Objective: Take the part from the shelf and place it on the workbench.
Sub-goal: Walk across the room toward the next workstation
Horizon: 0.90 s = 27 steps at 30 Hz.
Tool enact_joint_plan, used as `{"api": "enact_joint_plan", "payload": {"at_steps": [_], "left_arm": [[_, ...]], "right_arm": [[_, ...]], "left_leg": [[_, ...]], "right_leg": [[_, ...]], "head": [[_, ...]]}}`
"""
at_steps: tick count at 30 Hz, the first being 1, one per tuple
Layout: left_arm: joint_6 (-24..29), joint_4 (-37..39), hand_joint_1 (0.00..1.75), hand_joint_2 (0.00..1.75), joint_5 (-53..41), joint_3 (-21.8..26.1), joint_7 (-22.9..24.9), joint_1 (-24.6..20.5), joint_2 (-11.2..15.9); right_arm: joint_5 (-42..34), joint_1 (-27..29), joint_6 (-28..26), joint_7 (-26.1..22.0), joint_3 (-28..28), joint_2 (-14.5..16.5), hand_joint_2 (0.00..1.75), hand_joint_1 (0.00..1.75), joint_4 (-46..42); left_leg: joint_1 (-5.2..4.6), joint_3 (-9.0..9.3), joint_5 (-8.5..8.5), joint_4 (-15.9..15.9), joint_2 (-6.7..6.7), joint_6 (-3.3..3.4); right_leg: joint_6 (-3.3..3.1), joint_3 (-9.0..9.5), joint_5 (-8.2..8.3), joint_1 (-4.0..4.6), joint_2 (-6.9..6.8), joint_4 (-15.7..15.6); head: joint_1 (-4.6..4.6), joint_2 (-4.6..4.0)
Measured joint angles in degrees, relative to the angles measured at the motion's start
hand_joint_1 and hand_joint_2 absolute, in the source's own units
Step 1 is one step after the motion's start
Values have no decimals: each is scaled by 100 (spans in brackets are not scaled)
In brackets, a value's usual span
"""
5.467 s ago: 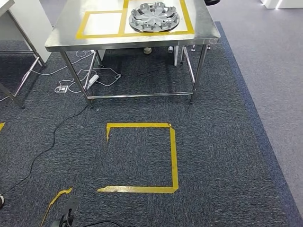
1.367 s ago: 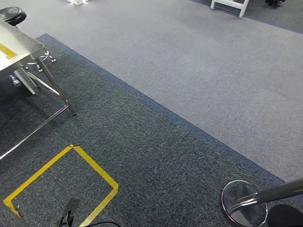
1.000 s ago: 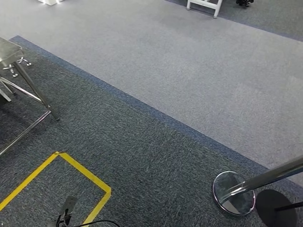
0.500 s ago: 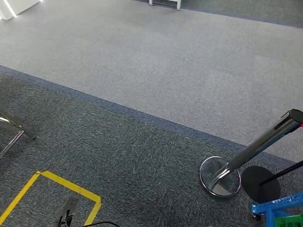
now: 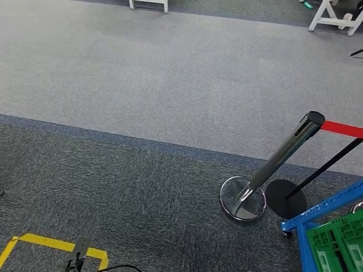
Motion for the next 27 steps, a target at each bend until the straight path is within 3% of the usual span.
{"api": "enact_joint_plan", "payload": {"at_steps": [1, 2, 3, 4, 5, 6, 9, 10, 12, 13, 15, 17, 19, 20, 21, 23, 25, 26, 27], "left_arm": [[1, 0, 0, 0, -1, 2, 0, 7, 5], [-1, 0, 0, 0, -2, 3, 0, 18, 6], [-2, 0, 0, 0, -2, 3, 0, 26, 7], [-4, 0, 0, 0, -3, 3, 0, 27, 8], [-5, 0, 0, 0, -3, 3, 0, 23, 10], [-5, 0, 0, 0, -3, 4, 0, 17, 12], [-11, 0, 0, 0, -5, 5, 0, 6, 15], [-13, 0, 0, 0, -5, 5, 0, 4, 16], [-17, 0, 0, 0, -5, 5, 0, -4, 17], [-20, 0, 0, 0, -6, 5, -2, -11, 18], [-29, 0, 0, 0, -9, 3, -8, -23, 15], [-35, 1, 0, 0, -10, 1, -11, -16, 14], [-38, 2, 0, 0, -10, 2, -11, -4, 21], [-38, 2, 0, 0, -10, 2, -11, -2, 25], [-38, 2, 0, 0, -10, 3, -11, -4, 28], [-38, 2, 0, 0, -10, 2, -11, -8, 31], [-39, 2, 0, 0, -10, 1, -11, -14, 31], [-39, 2, 0, 0, -11, 0, -10, -16, 31], [-40, 2, 0, 0, -13, 1, -10, -22, 29]], "right_arm": [[0, -18, 1, -1, 1, 1, 0, 0, 1], [0, -37, 3, -1, 2, 1, 0, 0, 1], [0, -45, 6, -2, 3, 2, 0, 0, 1], [0, -41, 10, -2, 3, 2, 0, 0, 1], [0, -32, 14, -1, 3, 2, 0, 0, 1], [0, -25, 16, -1, 3, 2, 0, 0, 2], [0, -57, 17, -1, 2, 2, 0, 0, 1], [-1, -71, 17, -1, 2, 2, 0, 0, 1], [-1, -76, 21, 3, 2, 1, 0, 0, 1], [0, -66, 29, 10, 2, 1, 0, 0, 2], [2, -61, 49, 27, 1, 0, 0, 0, 2], [2, -79, 61, 35, 0, 0, 0, 0, 3], [2, -85, 64, 41, 0, -1, 0, 0, 3], [2, -81, 66, 46, -1, -1, 0, 0, 3], [2, -76, 67, 50, -1, -2, 0, 0, 3], [2, -79, 69, 52, -1, -2, 0, 0, 3], [3, -92, 70, 54, 0, -3, 0, 0, 3], [3, -88, 72, 57, 0, -4, 0, 0, 3], [4, -74, 74, 63, 0, -4, 0, 0, 3]], "left_leg": [[-21, 2, -4, 1, 81, 25], [-41, 3, -10, 2, 168, 40], [-61, 5, -17, 4, 256, 50], [-76, 11, -27, 5, 334, 57], [-88, 22, -38, 6, 403, 58], [-96, 40, -52, 7, 466, 54], [-135, 106, -113, 14, 636, -14], [-148, 120, -126, 13, 686, -40], [-147, 143, -134, -6, 788, -90], [-136, 148, -163, 9, 764, -119], [-115, 22, -370, 311, 556, -166], [-108, -338, -699, 1034, 305, -180], [-111, -656, -797, 1562, 219, -178], [-112, -686, -681, 1540, 199, -169], [-109, -612, -477, 1306, 167, -158], [-81, -318, -72, 567, -98, -136], [-54, -140, 53, 107, -345, -125], [-56, -121, 40, 40, -363, -107], [-58, -118, 41, 25, -294, -81]], "right_leg": [[3, -180, -201, 11, -190, 379], [4, -378, -392, 12, -282, 788], [-1, -529, -509, 13, -322, 1106], [-12, -586, -521, 13, -338, 1242], [-28, -526, -427, 15, -349, 1153], [-49, -353, -257, 20, -383, 858], [-117, 232, 92, 83, -696, -147], [-136, 295, 103, 108, -742, -263], [-185, 289, 122, 129, -622, -285], [-213, 293, 135, 123, -558, -306], [-285, 317, 163, 97, -435, -349], [-330, 319, 172, 84, -296, -361], [-340, 322, 172, 84, -127, -361], [-339, 327, 173, 84, -40, -361], [-334, 332, 175, 82, 45, -360], [-301, 321, 182, 81, 207, -345], [-236, 267, 195, 78, 353, -334], [-193, 238, 208, 73, 422, -340], [-152, 207, 225, 57, 482, -361]], "head": [[16, 0], [21, 0], [19, 0], [19, 0], [19, 0], [19, 0], [13, 0], [11, 0], [9, 0], [4, 0], [-21, 0], [-49, 0], [-58, 0], [-58, 0], [-58, 0], [-59, 0], [-56, 0], [-56, 0], [-53, 0]]}}
